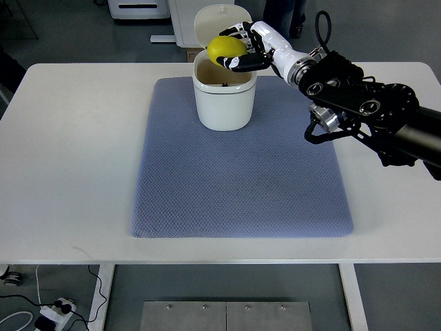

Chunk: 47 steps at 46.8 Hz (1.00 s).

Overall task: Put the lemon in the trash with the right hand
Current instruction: 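Move the held lemon over the open white bin with the right hand, then open the right hand to drop the lemon into the bin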

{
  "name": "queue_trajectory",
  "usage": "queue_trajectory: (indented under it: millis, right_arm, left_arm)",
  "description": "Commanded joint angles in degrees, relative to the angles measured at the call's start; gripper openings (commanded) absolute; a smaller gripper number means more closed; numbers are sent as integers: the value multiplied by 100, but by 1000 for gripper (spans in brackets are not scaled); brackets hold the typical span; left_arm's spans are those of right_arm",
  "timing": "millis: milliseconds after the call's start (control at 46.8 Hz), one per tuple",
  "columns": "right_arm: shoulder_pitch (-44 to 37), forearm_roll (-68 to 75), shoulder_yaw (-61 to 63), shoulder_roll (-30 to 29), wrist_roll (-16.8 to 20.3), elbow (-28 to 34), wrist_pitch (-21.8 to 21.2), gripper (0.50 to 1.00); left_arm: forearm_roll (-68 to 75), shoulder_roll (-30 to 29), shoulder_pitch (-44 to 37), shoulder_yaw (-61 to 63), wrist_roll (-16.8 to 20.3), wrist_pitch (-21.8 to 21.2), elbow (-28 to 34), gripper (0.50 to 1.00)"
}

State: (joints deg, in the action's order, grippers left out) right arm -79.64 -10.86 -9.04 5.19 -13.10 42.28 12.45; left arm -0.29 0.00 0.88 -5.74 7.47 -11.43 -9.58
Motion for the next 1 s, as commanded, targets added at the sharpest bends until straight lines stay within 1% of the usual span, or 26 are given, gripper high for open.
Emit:
queue_trajectory:
  millis: [0, 171, 235, 278, 320, 470, 811, 982]
  right_arm:
    - [2, -4, 7, -1, 26, 0, 3, 686]
    - [19, -4, 16, -1, 53, 0, 3, 840]
    - [28, -4, 34, -1, 79, -9, 3, 934]
    - [37, 4, 42, -1, 105, 0, 3, 981]
    - [28, 4, 51, -1, 123, 0, 3, 989]
    - [19, -4, 51, -1, 123, 0, 3, 993]
    - [2, 4, 60, 61, 114, 61, 3, 993]
    - [-7, 4, 60, 131, 114, 193, 3, 995]
  left_arm:
    - [-6, 0, 0, 3, 0, 0, 0, 1000]
    - [3, 0, 9, 3, 0, 0, 0, 1000]
    - [-6, 0, 0, 3, 0, 0, 0, 1000]
    - [3, 0, 0, 3, 0, 0, 0, 1000]
    - [-6, 0, 0, 3, 0, 0, 0, 1000]
    - [-6, 0, 0, -6, 0, 0, 0, 1000]
    - [-6, 0, 0, -6, 0, 0, 0, 1000]
    - [-6, 0, 0, -6, 0, 0, 0, 1000]
